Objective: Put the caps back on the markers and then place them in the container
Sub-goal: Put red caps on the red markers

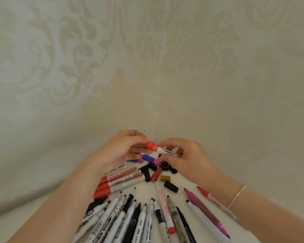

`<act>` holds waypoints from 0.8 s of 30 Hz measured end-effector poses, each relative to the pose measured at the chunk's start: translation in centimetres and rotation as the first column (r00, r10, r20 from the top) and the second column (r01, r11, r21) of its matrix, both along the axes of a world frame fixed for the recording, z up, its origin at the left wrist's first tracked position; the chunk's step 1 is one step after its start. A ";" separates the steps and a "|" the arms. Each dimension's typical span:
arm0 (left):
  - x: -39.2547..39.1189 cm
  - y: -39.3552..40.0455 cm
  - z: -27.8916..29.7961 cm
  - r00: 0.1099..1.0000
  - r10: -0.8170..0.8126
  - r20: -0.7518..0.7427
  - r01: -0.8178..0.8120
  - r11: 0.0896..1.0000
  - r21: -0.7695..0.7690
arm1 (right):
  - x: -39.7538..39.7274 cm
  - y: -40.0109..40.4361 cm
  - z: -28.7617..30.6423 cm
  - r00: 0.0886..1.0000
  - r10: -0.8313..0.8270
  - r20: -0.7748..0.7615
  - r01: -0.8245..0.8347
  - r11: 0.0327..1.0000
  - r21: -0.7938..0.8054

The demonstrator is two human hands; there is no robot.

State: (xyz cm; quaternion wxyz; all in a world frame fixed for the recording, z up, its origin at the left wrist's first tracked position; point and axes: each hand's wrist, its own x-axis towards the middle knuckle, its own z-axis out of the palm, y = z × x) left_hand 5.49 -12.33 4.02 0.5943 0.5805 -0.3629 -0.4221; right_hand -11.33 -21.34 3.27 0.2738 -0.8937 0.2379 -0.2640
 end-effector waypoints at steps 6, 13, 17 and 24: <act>0.2 0.0 -0.1 0.999 -0.041 0.021 0.041 0.999 0.022 | -0.3 -0.1 -0.1 1.000 -0.025 0.016 0.025 0.999 0.023; 0.5 0.8 0.1 0.977 -0.208 0.053 0.203 0.975 0.088 | -0.3 0.0 -0.5 1.000 -0.008 0.019 0.008 1.000 -0.014; -0.6 0.8 0.2 0.961 -0.275 -0.007 0.275 0.956 0.100 | 0.1 0.4 -0.3 0.999 0.031 0.032 -0.029 0.998 -0.055; -2.4 -0.6 -0.9 0.995 -0.016 0.094 0.017 1.000 -0.004 | 0.8 1.3 0.4 0.997 -0.063 0.035 0.066 0.995 -0.078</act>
